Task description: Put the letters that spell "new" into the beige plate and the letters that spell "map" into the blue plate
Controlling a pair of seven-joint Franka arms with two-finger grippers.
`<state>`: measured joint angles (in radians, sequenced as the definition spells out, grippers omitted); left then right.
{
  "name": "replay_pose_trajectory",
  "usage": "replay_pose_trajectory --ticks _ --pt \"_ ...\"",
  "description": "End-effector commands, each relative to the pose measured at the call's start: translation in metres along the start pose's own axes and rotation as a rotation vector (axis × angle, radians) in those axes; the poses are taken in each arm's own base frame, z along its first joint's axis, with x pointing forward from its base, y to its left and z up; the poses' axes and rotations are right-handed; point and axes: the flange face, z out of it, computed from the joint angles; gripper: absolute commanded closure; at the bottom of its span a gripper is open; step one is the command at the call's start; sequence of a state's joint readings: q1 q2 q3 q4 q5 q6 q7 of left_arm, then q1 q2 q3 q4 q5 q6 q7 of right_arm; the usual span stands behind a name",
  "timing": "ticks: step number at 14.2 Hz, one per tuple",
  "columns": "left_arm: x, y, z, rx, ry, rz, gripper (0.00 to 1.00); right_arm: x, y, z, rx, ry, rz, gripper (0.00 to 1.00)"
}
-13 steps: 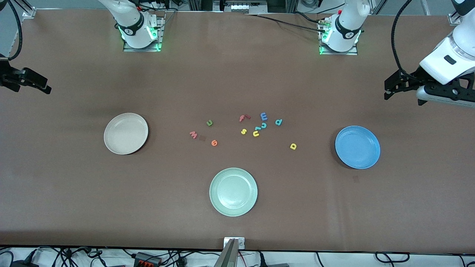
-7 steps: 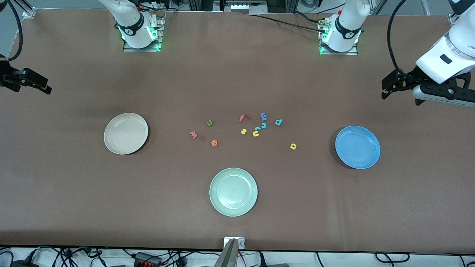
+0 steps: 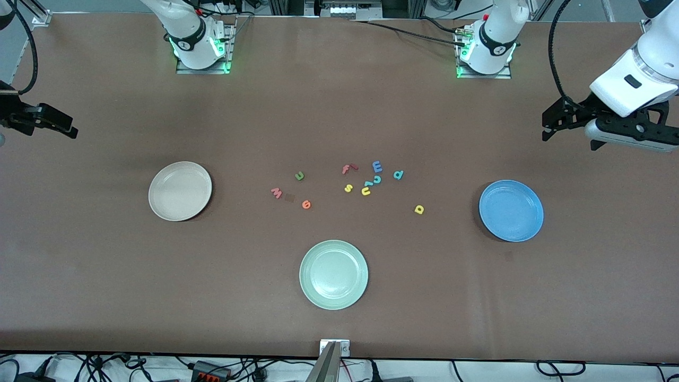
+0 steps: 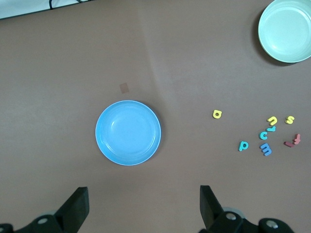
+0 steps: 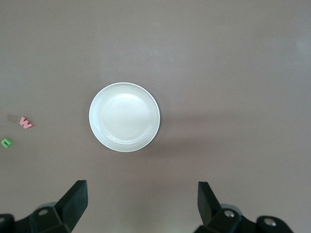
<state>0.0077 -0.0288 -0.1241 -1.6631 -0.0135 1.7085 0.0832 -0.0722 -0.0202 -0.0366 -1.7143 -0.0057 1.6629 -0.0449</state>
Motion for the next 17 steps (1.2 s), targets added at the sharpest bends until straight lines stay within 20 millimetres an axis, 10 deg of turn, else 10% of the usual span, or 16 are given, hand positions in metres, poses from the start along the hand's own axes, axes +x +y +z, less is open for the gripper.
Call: replay_pose_trajectory --ticks 1,5,9,17 --pt "0.004 -0.002 -0.005 0.014 -0.006 0.007 0.00 0.001 0.002 -0.003 -0.010 0.003 -0.008 0.00" --pt "0.004 -0.002 -0.005 0.014 -0.006 0.007 0.00 0.005 -0.009 0.006 -0.010 -0.015 -0.026 0.00" --pt "0.004 -0.002 -0.005 0.014 -0.006 0.007 0.00 0.028 -0.058 0.067 0.001 -0.112 -0.103 0.00" --pt "-0.005 0.000 -0.008 0.005 -0.087 0.016 0.00 0.039 -0.269 0.213 -0.018 -0.162 -0.264 0.00"
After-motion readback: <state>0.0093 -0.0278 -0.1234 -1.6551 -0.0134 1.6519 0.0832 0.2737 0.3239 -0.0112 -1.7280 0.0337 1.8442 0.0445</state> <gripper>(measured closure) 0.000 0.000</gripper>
